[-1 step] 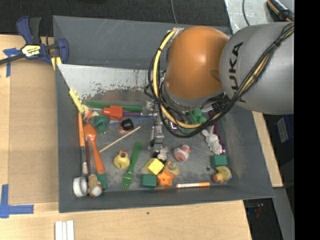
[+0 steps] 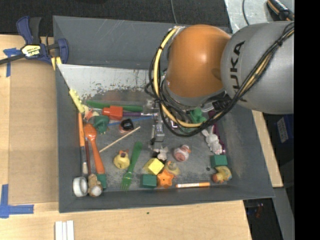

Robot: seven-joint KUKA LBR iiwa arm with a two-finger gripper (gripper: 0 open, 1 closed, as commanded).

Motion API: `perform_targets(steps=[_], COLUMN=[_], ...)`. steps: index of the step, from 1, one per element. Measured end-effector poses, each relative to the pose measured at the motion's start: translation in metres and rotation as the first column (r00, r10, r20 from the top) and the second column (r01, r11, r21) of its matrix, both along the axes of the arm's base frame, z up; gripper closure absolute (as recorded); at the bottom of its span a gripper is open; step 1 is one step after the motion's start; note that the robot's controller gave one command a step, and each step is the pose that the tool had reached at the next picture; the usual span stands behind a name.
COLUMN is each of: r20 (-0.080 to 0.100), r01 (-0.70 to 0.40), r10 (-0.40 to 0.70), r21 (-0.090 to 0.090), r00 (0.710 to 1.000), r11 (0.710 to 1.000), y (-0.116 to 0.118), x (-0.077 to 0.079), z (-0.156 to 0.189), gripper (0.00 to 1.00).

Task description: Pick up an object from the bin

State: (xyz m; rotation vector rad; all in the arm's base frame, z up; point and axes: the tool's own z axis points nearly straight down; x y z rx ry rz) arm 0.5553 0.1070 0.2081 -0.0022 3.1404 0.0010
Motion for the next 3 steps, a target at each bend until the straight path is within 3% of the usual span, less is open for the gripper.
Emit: perform_targets(steps=[1, 2, 3], r20=[0.005, 0.014, 0.011], r01=[0.05, 0.155, -0.057], r10=[-0.05, -0.155, 0.057], r21=[0.001, 0.005, 0.003], r00=[0.999, 0.988, 0.998], r11=[0.999, 0.988, 0.998], y=[-0.012, -0.029, -0.08], x=[-0.016, 0.011, -0.018], z=[-0.052, -0.093, -0.121], gripper=[0.0, 0.0, 0.0])
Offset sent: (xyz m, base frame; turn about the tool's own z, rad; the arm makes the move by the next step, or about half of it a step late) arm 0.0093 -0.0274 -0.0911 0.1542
